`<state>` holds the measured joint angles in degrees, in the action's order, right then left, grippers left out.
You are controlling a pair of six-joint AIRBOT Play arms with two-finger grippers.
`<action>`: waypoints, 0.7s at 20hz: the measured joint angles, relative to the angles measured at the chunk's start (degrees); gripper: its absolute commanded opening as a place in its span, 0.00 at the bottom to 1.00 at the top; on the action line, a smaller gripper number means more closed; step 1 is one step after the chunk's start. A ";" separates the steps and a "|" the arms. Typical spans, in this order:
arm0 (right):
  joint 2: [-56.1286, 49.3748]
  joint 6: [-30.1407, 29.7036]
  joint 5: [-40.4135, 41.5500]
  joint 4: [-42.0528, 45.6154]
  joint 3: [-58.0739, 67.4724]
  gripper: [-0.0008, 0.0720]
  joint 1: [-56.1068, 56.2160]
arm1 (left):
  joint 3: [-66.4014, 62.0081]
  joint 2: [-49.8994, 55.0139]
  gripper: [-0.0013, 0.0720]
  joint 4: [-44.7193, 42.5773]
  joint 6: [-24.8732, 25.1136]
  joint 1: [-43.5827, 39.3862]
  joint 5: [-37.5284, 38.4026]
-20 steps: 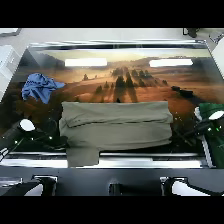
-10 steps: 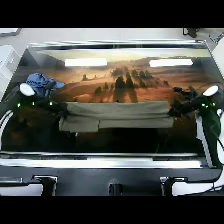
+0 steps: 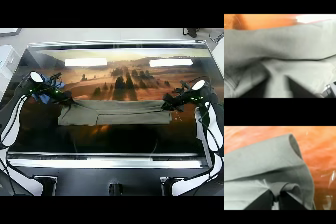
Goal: Fold the clothes and pants, and hang the long-sleeved shirts on hangers.
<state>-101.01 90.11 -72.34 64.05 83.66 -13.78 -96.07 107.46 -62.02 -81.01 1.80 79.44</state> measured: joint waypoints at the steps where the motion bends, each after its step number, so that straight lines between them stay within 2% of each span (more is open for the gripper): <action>1: -0.02 0.07 -1.77 0.24 0.98 0.88 -0.46 | -0.98 0.20 0.86 -0.02 0.04 0.59 1.49; 3: 0.02 -0.17 -5.70 0.61 2.78 0.88 -2.54 | -2.69 -0.04 0.86 -0.09 0.02 2.34 4.11; 4: -0.02 -0.90 -7.69 0.85 3.26 0.96 -4.02 | -3.30 -0.76 0.86 -0.22 -0.04 3.43 5.35; 5: -0.22 -1.38 -8.81 0.90 3.48 0.98 -5.46 | -3.69 -1.70 0.86 -0.15 -0.44 4.42 6.10; 11: -5.95 -4.68 -11.43 -4.37 3.74 0.99 -9.60 | -4.63 -10.36 0.85 0.15 -1.79 6.05 8.79; 12: -6.95 -5.20 -12.00 -6.19 3.80 0.96 -9.49 | -4.70 -11.78 0.85 0.20 -1.97 5.60 8.83; 13: -7.96 -5.66 -12.33 -8.04 3.87 0.86 -9.14 | -4.72 -13.00 0.85 0.22 -1.99 5.05 8.96; 14: -8.81 -6.01 -12.17 -9.84 3.89 0.66 -8.68 | -4.74 -14.21 0.85 0.33 -2.10 4.37 8.94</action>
<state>-109.82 84.09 -84.51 54.22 87.55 -22.46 -100.82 93.25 -61.69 -83.11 6.17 88.38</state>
